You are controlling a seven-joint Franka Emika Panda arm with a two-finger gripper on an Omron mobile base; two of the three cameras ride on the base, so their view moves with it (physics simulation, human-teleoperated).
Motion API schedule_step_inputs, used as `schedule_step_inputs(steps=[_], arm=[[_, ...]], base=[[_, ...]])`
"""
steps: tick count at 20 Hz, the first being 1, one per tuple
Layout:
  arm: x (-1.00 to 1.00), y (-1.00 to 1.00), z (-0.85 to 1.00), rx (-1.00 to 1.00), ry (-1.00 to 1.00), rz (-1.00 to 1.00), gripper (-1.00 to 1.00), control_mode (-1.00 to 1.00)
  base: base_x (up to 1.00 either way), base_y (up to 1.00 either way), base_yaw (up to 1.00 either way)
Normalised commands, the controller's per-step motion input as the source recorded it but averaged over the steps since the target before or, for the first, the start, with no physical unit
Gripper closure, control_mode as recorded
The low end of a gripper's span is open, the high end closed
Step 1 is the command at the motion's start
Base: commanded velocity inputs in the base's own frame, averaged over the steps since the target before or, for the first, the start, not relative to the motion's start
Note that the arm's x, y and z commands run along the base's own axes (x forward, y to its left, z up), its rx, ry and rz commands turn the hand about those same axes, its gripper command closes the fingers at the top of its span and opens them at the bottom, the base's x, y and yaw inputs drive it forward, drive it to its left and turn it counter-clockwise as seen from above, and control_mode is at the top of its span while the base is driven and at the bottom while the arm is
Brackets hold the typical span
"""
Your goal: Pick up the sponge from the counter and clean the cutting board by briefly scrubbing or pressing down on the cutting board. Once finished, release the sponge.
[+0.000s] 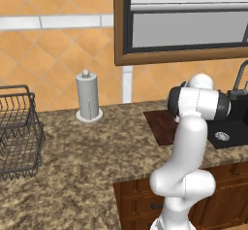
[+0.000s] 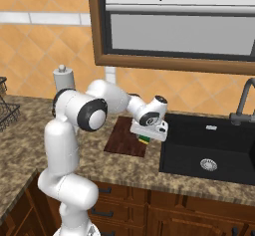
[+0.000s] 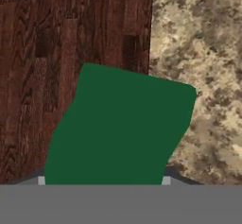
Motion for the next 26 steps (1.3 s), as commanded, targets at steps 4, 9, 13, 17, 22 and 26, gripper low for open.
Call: schedule_step_inputs(steps=[4, 9, 13, 17, 22, 26], arm=[[-0.71, 0.03, 0.0, 0.0, 0.0, 0.0, 1.0, -1.0], [-0.6, 0.0, 0.0, 0.0, 0.0, 0.0, 1.0, -1.0], [-0.59, 0.0, 0.0, 0.0, 0.0, 0.0, 1.0, -1.0], [-0.34, 0.11, 0.0, 0.0, -0.02, 0.0, 1.0, -1.0], [0.01, 0.67, 0.2, 0.0, -0.11, 0.03, 1.0, -1.0], [0.0, 0.52, 0.24, 0.0, -0.11, 0.03, 1.0, -1.0]], base=[[0.0, 0.0, 0.0], [0.0, 0.0, 0.0], [0.0, 0.0, 0.0], [0.0, 0.0, 0.0], [0.0, 0.0, 0.0], [0.0, 0.0, 0.0]])
